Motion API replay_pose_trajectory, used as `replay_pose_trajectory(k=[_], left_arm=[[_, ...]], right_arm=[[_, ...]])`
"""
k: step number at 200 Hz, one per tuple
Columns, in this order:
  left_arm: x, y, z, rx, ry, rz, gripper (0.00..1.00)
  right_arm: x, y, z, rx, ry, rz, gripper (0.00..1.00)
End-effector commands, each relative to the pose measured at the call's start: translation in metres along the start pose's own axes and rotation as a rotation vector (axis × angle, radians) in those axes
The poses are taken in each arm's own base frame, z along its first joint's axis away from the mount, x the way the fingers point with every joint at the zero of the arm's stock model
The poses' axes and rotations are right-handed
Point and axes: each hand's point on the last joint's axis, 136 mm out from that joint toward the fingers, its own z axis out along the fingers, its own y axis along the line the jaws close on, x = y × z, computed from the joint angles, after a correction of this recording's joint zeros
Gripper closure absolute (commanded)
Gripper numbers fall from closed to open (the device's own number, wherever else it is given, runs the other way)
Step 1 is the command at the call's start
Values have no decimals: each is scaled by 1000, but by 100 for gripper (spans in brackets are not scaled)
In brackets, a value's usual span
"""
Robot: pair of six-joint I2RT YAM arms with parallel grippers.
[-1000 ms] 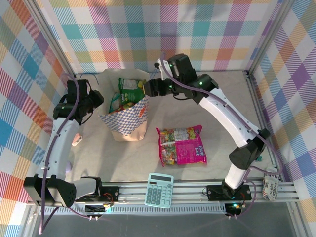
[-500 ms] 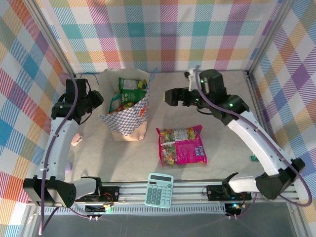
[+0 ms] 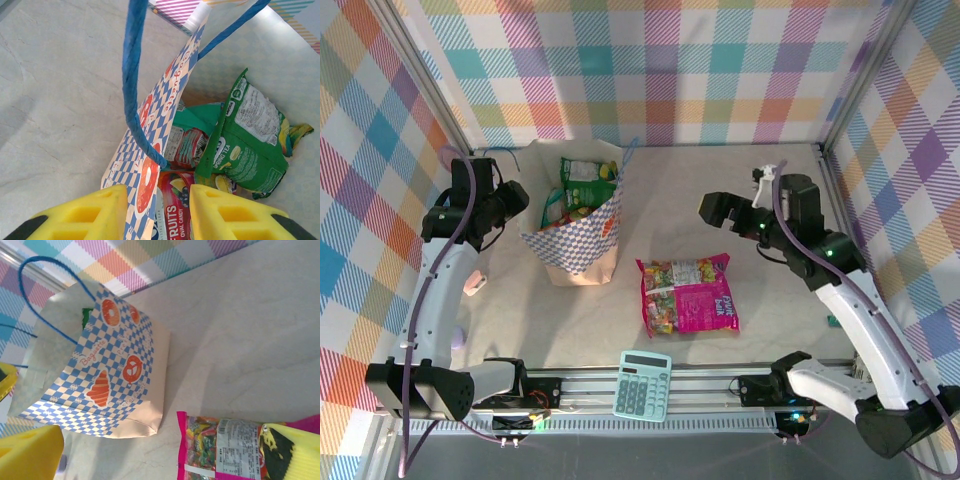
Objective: Place the snacks into the paper bag
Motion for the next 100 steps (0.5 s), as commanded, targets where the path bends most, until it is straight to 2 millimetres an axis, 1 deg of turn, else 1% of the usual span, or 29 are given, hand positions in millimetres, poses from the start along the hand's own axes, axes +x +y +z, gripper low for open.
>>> replay_pose_trajectory(k=[1, 33, 66, 100], left_arm=[[-5, -7, -9, 29, -14, 9, 62], [-6, -10, -11, 45, -29, -1, 62], [-8, -12, -11, 43, -26, 5, 62], [-4, -13, -7, 46, -4, 9, 62]], right_arm=[[7, -14, -5, 39, 5, 74, 0], [23, -30, -9, 97, 69, 147, 0], [46, -46, -6, 114, 122, 217, 0], [68, -56, -5, 125, 225, 304, 0]])
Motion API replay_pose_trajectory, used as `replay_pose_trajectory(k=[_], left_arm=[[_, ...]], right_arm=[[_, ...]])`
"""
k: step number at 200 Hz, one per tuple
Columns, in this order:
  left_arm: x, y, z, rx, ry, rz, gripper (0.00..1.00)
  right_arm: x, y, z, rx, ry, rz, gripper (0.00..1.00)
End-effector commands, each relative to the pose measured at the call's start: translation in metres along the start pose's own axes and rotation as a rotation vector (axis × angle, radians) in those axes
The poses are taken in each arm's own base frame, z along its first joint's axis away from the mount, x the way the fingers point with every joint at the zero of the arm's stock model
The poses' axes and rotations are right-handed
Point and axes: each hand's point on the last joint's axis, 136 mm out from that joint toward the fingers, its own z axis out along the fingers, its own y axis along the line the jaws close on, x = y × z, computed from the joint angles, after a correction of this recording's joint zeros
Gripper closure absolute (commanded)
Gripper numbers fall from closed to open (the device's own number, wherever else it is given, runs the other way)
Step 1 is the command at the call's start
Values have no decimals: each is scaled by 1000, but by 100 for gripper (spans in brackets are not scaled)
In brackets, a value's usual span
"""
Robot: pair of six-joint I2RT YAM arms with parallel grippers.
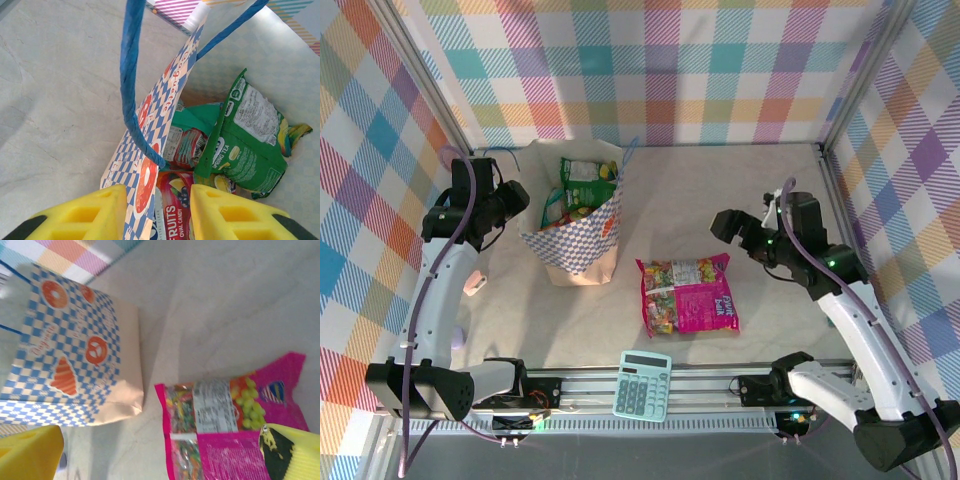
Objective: Place the snacks into the paper bag
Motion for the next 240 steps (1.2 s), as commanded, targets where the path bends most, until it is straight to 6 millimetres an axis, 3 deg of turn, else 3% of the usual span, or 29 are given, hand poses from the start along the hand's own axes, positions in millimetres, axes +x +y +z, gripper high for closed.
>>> replay_pose_trajectory(k=[1, 46, 82, 162, 210, 240], left_arm=[[-4, -11, -6, 38, -6, 6, 62], [-4, -11, -5, 34, -2, 9, 62], [-3, -13, -4, 44, 0, 13, 62], [2, -14, 4, 45, 19, 22, 63], [0, -19, 2, 60, 8, 26, 63], [3, -20, 5, 59, 20, 30, 63]], right_arm=[[18, -8, 0, 1, 91, 80, 0], [43, -30, 19, 15, 175, 226, 0], [72, -61, 34, 68, 239, 386, 0], [120, -110, 26, 233, 333, 502, 0], [156, -129, 39, 225, 382, 689, 2], [164, -136, 46, 230, 388, 744, 2]])
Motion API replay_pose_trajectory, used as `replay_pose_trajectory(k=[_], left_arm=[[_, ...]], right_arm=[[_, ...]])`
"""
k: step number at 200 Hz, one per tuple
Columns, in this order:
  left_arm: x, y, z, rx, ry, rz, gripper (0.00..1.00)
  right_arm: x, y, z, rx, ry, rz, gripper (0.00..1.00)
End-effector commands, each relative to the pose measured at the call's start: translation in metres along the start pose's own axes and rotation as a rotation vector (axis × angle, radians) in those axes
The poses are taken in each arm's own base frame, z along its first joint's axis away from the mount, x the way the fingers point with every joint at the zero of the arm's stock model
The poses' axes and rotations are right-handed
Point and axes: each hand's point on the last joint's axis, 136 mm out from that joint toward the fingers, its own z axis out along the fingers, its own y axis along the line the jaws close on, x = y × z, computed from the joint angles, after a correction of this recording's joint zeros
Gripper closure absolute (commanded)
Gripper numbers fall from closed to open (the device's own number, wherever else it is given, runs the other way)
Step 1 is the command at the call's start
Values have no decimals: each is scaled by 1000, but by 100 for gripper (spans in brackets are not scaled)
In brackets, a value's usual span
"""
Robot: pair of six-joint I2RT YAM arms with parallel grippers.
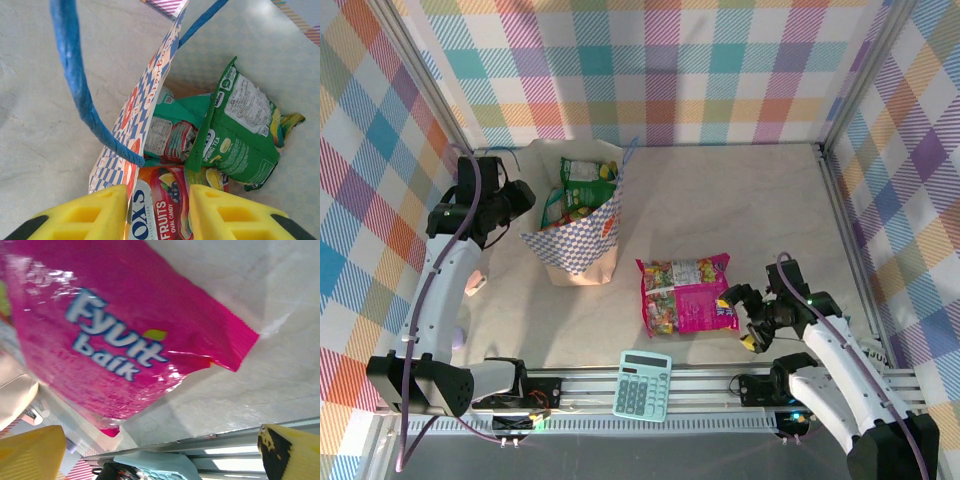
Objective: Place the snacks into the paper bag
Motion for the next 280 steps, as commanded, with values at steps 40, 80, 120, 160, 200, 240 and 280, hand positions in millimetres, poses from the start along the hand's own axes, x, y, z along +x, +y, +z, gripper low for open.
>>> replay_pose_trajectory(k=[40, 80, 120, 160, 200, 240, 280], left_arm=[[-5, -9, -3, 24, -17, 19, 63], [-6, -7, -6, 10, -25, 29, 63], [-6, -5, -9, -4, -29, 33, 63], [-7, -2, -10, -20, -31, 38, 63], [-8, -2, -10, -29, -33, 41, 63], [-10, -1, -10, -39, -36, 50, 63], [-10, 0, -8, -50, -34, 54, 63]], right_arm=[[-5, 12, 19, -70, 43, 94, 3], [-18, 18, 29, -71, 12, 67, 9], [-35, 26, 36, -69, -47, 36, 37], [-53, 31, 46, -24, -85, 21, 58], [-75, 48, 55, 7, -127, -16, 73], [-109, 78, 57, 104, -163, -146, 77], [-143, 108, 70, 85, -110, -222, 82]])
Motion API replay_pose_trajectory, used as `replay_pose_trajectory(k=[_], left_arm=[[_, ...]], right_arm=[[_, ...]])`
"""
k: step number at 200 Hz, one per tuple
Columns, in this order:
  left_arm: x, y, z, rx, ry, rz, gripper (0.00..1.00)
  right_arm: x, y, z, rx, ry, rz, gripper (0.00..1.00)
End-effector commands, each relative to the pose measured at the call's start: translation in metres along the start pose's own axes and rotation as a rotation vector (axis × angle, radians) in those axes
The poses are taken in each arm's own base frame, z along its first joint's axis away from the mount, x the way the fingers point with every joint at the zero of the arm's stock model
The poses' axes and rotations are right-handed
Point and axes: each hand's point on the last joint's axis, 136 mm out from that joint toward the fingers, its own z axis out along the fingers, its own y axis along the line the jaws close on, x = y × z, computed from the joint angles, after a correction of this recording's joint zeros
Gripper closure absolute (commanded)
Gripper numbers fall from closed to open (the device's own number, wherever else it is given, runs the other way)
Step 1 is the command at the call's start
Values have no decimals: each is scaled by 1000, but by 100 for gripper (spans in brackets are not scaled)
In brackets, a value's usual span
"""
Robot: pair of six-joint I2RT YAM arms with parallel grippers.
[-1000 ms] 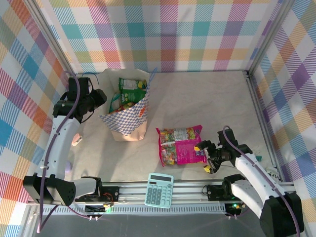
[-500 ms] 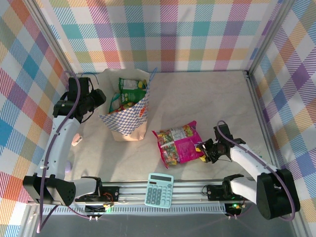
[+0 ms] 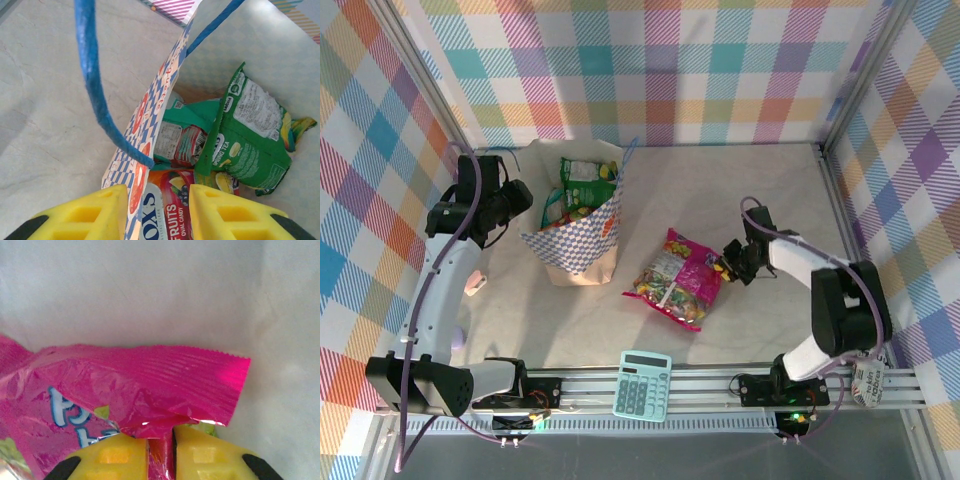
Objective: Place the snacks into the paper bag
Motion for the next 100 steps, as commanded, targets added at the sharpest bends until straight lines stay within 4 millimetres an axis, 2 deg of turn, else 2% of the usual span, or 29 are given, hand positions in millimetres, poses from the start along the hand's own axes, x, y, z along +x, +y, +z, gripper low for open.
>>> replay_pose_trajectory(k=[1, 23, 33, 56, 80, 100], left_arm=[[-6, -4, -4, -3, -12, 25, 63], [-8, -6, -5, 0, -16, 26, 63], [-9, -6, -5, 1, -19, 27, 63], [-10, -5, -6, -5, -30, 23, 63], [-11, -5, -8, -9, -31, 26, 63], [-11, -3, -10, -14, -33, 29, 63]], right_arm=[[-23, 6, 6, 8, 1, -90, 82], [-39, 34, 4, -31, 2, -207, 81], [-49, 57, -2, -68, -1, -300, 80], [-65, 91, -13, -117, -29, -414, 80], [-76, 112, -24, -133, -60, -481, 80], [-79, 118, -30, -126, -64, -514, 79]])
